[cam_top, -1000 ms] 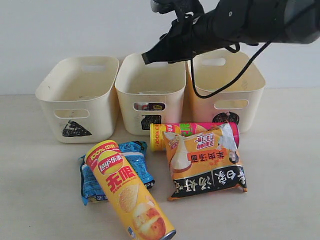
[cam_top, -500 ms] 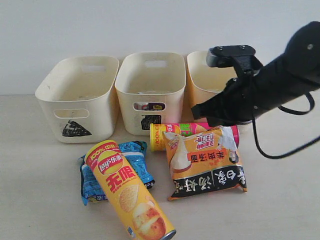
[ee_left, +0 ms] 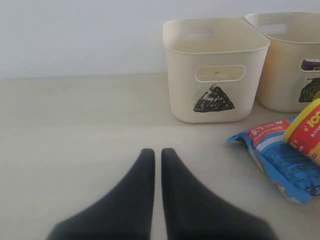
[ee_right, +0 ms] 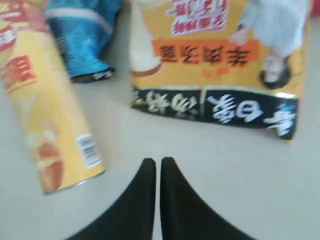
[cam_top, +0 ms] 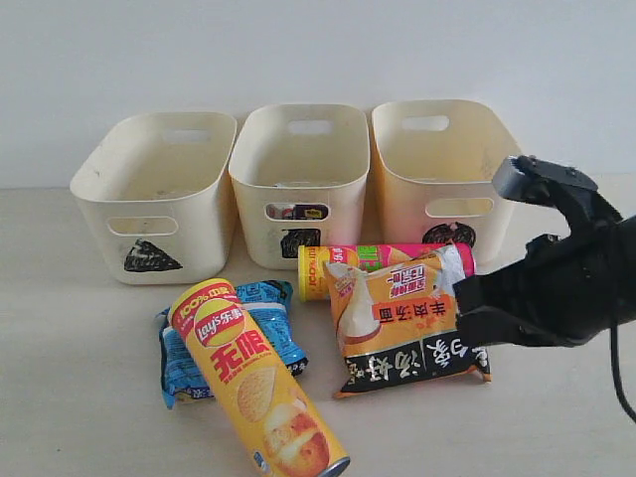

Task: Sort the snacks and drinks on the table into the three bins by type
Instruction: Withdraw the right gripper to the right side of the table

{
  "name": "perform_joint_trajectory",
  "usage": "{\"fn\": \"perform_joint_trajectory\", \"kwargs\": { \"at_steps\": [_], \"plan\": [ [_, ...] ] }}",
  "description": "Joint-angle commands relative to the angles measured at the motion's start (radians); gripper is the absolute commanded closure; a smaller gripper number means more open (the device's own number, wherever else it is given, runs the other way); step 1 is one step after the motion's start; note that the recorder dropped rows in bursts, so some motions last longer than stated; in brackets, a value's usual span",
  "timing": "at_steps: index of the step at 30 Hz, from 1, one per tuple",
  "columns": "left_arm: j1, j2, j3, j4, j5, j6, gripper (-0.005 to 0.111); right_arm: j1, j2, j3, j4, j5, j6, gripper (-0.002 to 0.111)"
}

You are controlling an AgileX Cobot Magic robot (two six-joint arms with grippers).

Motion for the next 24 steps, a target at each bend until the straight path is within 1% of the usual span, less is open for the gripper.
{"fn": "perform_joint_trajectory", "kwargs": {
  "at_steps": [1,3,6,15,19,24],
  "plan": [
    [0.0,-0.002,0.003,-0.001,-0.004,0.005,0.102,-0.196,0.062,-0.053,0.196,0.366,-0.263,0.108],
    [0.0,-0.002,0.003,-0.001,-0.004,0.005,0.102,-0.244,0.069,-0.061,0.218,0.4,-0.271,0.108],
    [0.0,-0.002,0.003,-0.001,-0.004,0.005,0.102,-0.276,0.071,-0.061,0.231,0.401,-0.288,0.108],
    [0.0,-0.002,0.003,-0.001,-0.004,0.005,0.102,-0.276,0.076,-0.065,0.288,0.327,-0.338,0.108],
    [0.0,-0.002,0.003,-0.001,-0.004,0.005,0.102,-0.276,0.114,-0.105,0.283,0.378,-0.34,0.108],
    [0.0,-0.002,0.003,-0.001,-0.004,0.005,0.102,-0.276,0.224,-0.185,0.282,0.439,-0.346,0.108]
  ]
}}
